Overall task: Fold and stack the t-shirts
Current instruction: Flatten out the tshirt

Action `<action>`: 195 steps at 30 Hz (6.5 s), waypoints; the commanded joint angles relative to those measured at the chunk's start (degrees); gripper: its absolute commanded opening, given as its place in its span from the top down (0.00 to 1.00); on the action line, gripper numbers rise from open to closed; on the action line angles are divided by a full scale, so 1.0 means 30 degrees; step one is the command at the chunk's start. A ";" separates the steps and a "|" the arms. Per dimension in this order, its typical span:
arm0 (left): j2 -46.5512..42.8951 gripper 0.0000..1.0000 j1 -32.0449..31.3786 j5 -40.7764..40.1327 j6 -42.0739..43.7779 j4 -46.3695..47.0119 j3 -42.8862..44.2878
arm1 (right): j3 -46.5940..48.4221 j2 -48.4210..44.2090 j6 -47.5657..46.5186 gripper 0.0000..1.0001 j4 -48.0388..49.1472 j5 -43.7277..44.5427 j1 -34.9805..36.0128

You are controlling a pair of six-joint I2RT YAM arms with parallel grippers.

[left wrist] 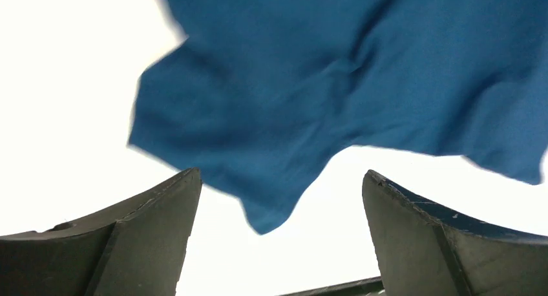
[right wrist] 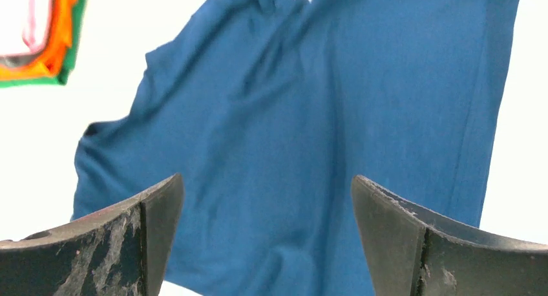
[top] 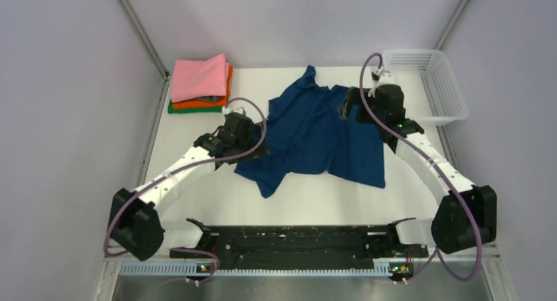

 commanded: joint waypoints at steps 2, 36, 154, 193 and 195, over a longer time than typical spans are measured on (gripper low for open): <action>-0.3816 0.01 0.0131 -0.2511 -0.2512 -0.2821 -0.4309 | -0.5006 -0.1798 0.2084 0.01 -0.0072 -0.0973 0.0058; -0.3040 1.00 0.3225 -0.0492 -0.5740 0.1654 -0.8853 | -1.1597 -1.2801 0.9653 0.11 -1.0075 0.7106 -0.0017; -1.1300 1.00 0.3418 0.3752 0.5684 0.5440 1.3540 | 1.1931 -1.3975 0.0542 1.00 -1.2067 0.2883 -0.1378; 1.1758 1.00 0.6159 -0.3661 0.5117 0.6088 1.1637 | -0.2642 0.2195 -0.0511 1.00 0.4629 0.8746 -0.2344; 1.2715 1.00 0.6196 -0.3606 0.5166 0.5740 1.2663 | -0.1943 0.3230 -0.0542 1.00 0.4685 0.9213 -0.2397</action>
